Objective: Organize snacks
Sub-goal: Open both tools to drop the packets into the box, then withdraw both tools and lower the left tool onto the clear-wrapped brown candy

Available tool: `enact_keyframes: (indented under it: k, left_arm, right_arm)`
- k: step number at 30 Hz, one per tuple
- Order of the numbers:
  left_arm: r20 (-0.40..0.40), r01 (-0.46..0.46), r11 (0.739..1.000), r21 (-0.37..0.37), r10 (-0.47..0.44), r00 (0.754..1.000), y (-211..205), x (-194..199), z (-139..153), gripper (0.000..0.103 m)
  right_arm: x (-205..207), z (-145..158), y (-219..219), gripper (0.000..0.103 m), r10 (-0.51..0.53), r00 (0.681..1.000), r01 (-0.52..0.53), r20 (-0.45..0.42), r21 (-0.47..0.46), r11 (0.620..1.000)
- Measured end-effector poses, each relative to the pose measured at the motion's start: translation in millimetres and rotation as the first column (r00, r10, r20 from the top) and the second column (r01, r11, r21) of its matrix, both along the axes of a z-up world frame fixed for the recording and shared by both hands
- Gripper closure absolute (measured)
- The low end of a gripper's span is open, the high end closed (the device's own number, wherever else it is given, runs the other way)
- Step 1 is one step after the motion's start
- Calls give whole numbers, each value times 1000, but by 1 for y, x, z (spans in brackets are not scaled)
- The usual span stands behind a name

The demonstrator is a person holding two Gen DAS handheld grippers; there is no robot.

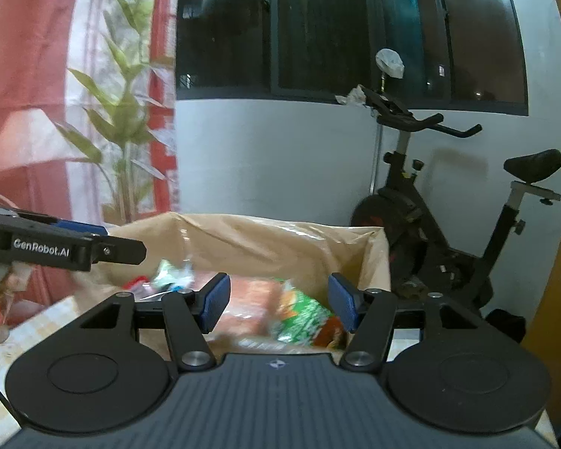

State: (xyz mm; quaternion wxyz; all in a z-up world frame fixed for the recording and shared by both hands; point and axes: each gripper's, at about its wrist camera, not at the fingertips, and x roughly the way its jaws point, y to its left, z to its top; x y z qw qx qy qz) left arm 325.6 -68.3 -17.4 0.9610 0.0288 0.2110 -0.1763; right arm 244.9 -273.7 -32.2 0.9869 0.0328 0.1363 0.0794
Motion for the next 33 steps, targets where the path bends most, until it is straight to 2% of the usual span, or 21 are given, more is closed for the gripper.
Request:
enact_keyframes:
  k: [6,11,15,22,28,33]
  left_arm:
    - [-11,-12,1000,-5,12,1000,28,-38,-5,29]
    - [-61,-43,999,2,43,997,51,-56,-30,29]
    - [-121,-80,997,-7,79,989,67,-56,-51,29]
    - [-166,-97,995,-16,93,982,79,-50,-74,31]
    - [-215,-119,993,-12,114,970,84,-38,-98,44]
    - [-282,-146,989,-2,140,949,88,-16,-129,51]
  right_arm:
    - [-38,-12,7,42,30,1000,-30,1,27,999]
    - [-66,-34,5,42,-1,1000,1,-32,11,1000]
    - [-77,-55,-1,42,-33,995,33,-97,1,999]
    - [-82,-88,-2,42,-43,977,47,-208,13,999]
    - [-68,-110,11,42,3,957,2,-290,15,1000]
    - [-55,-122,23,42,48,941,-44,-334,19,999]
